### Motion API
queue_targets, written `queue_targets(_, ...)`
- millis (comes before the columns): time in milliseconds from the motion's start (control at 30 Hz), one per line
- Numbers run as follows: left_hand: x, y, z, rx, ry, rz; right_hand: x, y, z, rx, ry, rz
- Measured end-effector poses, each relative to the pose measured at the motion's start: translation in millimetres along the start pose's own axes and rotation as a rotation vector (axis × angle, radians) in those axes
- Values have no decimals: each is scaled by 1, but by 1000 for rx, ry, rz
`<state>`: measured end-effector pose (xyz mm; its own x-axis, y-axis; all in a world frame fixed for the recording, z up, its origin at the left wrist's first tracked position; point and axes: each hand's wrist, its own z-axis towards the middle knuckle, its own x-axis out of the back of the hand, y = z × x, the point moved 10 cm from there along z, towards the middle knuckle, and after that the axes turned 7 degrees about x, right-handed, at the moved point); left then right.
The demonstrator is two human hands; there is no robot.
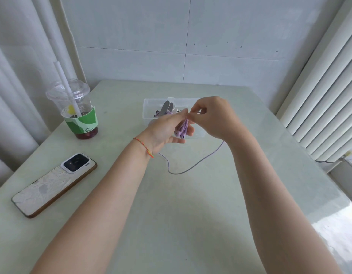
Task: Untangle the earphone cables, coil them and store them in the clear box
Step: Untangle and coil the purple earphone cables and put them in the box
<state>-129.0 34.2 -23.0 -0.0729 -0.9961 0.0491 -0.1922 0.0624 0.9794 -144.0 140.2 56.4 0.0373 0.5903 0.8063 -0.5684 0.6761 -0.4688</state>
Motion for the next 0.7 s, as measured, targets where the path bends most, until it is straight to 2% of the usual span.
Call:
queue_targets(167, 1, 0, -6, -11, -38, -35, 7, 10, 3, -12, 39, -17)
queue_targets(333, -17, 1, -18, 15, -250, -35, 4, 10, 4, 17, 39, 93)
queue_targets(467, -21, 12, -22, 24, -336, -267, 2, 23, 3, -51, 60, 231)
queue_targets(600, -6, 20, -18, -2, -282, -587, -27, 21, -2, -55, -159, 204)
queue_targets(700, 8, 19, -13, -37, -196, -657, -52, 13, -14, -58, -412, 174)
